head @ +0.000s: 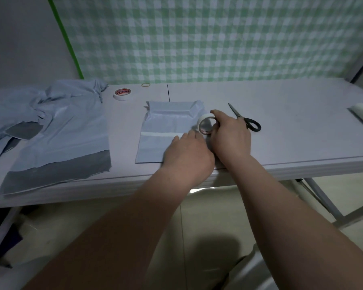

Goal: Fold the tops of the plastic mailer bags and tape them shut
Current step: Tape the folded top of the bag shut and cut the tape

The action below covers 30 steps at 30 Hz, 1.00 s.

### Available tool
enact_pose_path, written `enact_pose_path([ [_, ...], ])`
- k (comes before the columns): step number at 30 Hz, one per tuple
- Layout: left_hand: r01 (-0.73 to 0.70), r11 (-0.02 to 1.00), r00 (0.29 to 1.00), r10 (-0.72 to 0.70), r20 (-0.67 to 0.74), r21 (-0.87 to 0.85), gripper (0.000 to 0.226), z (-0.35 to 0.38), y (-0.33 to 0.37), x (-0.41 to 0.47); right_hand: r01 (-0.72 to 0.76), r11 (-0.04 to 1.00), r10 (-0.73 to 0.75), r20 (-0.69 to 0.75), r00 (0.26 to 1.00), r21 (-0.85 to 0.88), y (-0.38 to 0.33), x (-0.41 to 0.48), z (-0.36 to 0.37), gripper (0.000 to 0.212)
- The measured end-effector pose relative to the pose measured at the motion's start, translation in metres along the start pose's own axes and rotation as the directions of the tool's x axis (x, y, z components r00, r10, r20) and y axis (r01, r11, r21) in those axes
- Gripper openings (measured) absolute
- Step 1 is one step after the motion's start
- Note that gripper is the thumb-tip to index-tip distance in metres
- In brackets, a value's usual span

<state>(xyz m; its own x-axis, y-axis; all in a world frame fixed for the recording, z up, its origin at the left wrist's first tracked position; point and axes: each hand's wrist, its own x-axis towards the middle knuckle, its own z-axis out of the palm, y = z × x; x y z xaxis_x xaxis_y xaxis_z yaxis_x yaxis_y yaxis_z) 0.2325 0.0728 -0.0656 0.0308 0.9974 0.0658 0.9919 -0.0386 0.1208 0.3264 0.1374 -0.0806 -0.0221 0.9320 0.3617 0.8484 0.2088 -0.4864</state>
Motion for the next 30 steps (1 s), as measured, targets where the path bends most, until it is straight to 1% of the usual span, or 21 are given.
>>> enact_pose_path([
  [3,-0.006,0.999,1.0,0.006,0.014,0.041,0.042,0.002,0.001,0.003,-0.011,0.997,0.011,0.003,1.0,0.071,0.005,0.002,-0.002,0.051],
  [6,-0.023,0.996,1.0,0.022,0.014,0.09,0.046,0.004,0.0,0.005,-0.003,0.999,0.002,0.015,1.0,0.055,0.011,0.004,-0.006,0.049],
  [9,-0.031,0.992,1.0,0.03,0.009,0.126,0.044,0.007,0.001,0.007,0.013,1.0,-0.013,0.005,1.0,0.01,0.019,0.004,-0.01,0.052],
  [15,-0.035,0.993,0.999,0.037,-0.013,0.113,0.039,0.005,0.002,0.007,0.074,0.987,-0.081,-0.045,0.996,-0.14,0.025,0.004,-0.014,0.05],
  [18,-0.017,0.995,1.0,0.019,-0.021,0.094,0.036,0.002,0.004,0.006,0.069,0.984,-0.08,-0.063,0.995,-0.167,0.024,0.002,-0.014,0.048],
  [21,0.016,0.996,1.0,-0.015,-0.013,0.082,0.036,-0.002,0.006,0.005,0.06,0.985,-0.072,-0.068,0.995,-0.16,0.024,0.001,-0.013,0.046],
  [26,0.044,0.996,0.999,-0.046,0.026,0.084,0.047,-0.002,0.008,0.011,0.024,0.995,-0.031,-0.072,0.997,-0.1,0.026,0.003,-0.013,0.042],
  [30,0.048,0.993,0.997,-0.053,0.047,0.11,0.05,-0.003,0.013,0.013,0.031,0.998,-0.035,-0.072,0.997,-0.055,0.025,0.001,-0.013,0.038],
])
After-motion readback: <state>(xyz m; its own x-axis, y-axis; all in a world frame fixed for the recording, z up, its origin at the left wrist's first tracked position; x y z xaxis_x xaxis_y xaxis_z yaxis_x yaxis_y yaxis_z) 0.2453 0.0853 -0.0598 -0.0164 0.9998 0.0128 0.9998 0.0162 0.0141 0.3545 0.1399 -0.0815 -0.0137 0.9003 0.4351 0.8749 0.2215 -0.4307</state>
